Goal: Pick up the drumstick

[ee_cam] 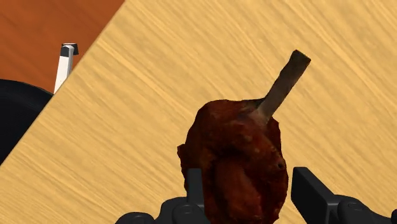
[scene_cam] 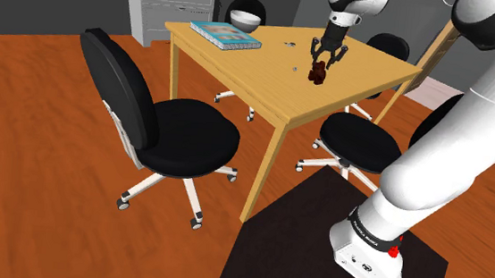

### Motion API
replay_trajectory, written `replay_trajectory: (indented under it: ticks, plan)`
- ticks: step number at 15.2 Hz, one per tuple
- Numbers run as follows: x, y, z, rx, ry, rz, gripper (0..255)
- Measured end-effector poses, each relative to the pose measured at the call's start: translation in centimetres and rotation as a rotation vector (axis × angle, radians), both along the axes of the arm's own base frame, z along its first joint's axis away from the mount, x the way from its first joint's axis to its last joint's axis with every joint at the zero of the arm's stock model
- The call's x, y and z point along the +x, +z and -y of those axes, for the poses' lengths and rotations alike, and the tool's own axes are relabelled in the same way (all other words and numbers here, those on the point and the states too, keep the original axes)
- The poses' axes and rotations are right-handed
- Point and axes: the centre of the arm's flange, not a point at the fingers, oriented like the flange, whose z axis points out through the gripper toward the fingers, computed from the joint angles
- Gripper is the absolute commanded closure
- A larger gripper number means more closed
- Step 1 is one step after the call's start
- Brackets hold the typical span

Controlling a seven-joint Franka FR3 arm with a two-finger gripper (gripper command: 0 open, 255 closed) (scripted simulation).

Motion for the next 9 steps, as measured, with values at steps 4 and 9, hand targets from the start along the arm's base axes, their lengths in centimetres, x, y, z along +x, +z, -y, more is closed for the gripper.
replay_trajectory:
  ticks: [4, 9]
  plan:
    - [0.0, 2.1, -0.1, 0.0, 0.0, 0.0, 255]
    - [0.0, 4.8, -0.1, 0.0, 0.0, 0.0, 255]
